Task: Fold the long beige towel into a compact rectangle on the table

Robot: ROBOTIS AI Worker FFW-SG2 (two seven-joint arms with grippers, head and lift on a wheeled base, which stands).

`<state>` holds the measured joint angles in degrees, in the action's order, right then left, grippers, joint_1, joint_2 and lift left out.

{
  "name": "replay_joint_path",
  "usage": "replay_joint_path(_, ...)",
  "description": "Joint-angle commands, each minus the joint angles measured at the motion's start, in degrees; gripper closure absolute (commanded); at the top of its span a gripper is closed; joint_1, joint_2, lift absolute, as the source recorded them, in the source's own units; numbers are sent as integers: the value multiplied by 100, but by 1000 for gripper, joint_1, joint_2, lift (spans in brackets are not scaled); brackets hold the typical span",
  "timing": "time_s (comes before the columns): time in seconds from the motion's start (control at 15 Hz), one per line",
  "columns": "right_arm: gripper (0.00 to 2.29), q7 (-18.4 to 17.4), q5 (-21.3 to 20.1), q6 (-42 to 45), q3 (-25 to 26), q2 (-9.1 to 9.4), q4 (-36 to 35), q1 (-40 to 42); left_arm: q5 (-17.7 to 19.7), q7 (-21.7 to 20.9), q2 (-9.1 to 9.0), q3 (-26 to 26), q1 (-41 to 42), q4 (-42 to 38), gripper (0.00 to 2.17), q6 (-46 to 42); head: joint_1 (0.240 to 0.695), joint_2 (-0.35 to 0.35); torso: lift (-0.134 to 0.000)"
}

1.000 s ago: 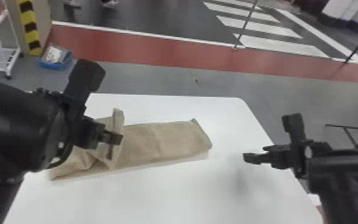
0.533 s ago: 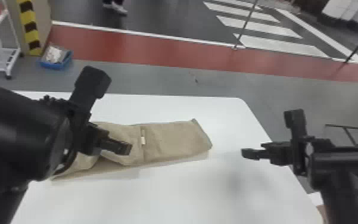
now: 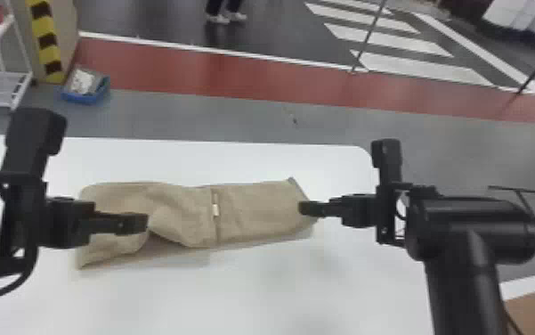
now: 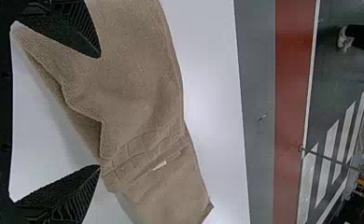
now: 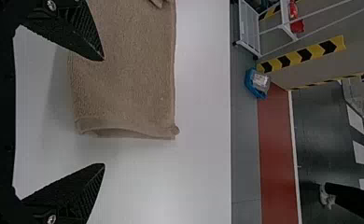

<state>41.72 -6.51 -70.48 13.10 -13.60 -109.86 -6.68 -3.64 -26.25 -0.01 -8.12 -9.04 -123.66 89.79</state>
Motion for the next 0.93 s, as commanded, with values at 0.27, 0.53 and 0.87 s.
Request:
replay_joint_path(0.27,87,-718,212,-894,-1126,1052,-62,-729,346,-118,159,953,658,-264,39,-17,695,-140,-124)
replay_joint_path(0.53,147,-1105,695,-1263,-1398,1365,351,-1054,426,-188,194,1085,825,-282,66,-158,695,1,-124)
replay_joint_path(0.87,174,-1535,932,-1960,-1556,1365,553,-1151,443,-188,229,1085,843,-282,66,-158,695,61,-124)
